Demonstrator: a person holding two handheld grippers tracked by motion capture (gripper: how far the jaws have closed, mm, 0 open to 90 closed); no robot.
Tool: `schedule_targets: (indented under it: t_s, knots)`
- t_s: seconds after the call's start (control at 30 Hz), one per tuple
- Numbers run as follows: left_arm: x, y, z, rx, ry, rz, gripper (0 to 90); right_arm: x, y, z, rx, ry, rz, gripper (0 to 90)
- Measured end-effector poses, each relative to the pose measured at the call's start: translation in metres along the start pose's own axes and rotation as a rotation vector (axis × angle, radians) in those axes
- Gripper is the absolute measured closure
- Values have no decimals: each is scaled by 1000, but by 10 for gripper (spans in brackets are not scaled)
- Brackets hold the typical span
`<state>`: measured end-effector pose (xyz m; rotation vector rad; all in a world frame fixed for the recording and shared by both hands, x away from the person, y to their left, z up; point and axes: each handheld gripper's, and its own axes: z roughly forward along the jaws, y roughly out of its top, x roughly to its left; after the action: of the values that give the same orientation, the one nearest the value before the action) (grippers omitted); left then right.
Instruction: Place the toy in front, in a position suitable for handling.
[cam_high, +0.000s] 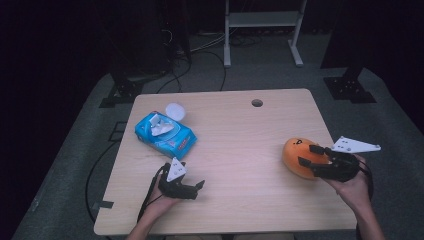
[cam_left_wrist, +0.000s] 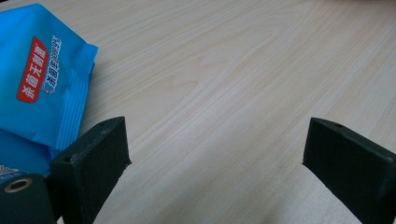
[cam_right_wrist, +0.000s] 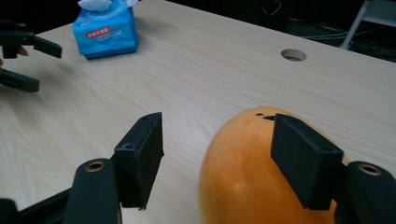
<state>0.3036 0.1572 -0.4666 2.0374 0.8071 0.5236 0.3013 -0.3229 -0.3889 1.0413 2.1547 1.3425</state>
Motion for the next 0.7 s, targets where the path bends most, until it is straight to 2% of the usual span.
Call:
schedule_targets:
  t_s: [0.27,0.7]
  knots:
    - [1,0,0,-1,4,-5,61,-18,-7,-3,7,-45,36,338]
    - [1,-1,0,1,5,-3,61,-30,-19,6,41,-105,72,388]
